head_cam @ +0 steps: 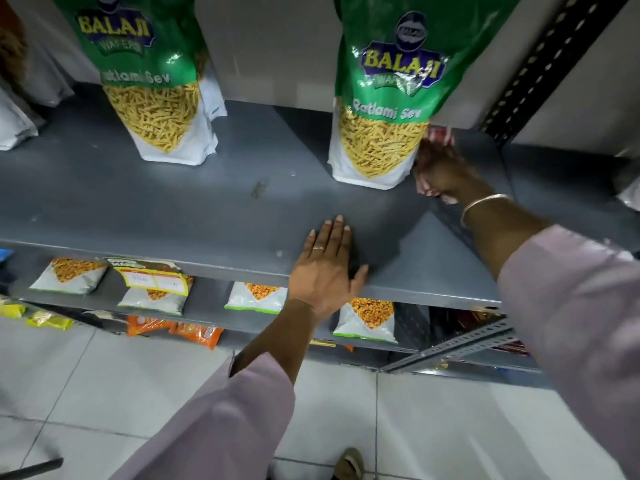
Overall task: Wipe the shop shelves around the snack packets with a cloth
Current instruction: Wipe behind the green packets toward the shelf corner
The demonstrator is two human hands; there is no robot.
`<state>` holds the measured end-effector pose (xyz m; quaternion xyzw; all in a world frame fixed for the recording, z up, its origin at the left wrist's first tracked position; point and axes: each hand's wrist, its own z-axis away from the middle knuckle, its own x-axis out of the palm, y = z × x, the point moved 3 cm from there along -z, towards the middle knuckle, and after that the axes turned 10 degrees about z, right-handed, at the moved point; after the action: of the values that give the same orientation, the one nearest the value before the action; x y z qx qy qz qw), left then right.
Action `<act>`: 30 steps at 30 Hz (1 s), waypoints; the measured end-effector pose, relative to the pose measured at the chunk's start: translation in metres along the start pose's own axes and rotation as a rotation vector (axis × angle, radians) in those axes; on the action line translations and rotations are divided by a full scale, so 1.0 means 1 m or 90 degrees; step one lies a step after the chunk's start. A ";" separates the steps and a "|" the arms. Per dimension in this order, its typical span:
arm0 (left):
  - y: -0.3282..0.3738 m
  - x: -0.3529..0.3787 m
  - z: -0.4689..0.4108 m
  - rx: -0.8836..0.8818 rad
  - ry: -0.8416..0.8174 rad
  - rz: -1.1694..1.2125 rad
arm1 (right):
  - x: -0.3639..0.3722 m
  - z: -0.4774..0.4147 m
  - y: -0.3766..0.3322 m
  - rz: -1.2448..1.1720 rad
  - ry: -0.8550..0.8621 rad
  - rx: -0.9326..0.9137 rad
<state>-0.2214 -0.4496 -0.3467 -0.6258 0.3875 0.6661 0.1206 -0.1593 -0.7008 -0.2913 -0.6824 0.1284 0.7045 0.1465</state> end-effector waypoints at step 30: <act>0.001 -0.007 0.009 0.047 0.048 -0.033 | -0.013 0.224 -0.065 -0.012 -0.097 0.281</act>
<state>-0.2274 -0.4419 -0.3403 -0.6552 0.4002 0.6239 0.1461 -0.3409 -0.5558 -0.2693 -0.5802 0.2615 0.7074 0.3076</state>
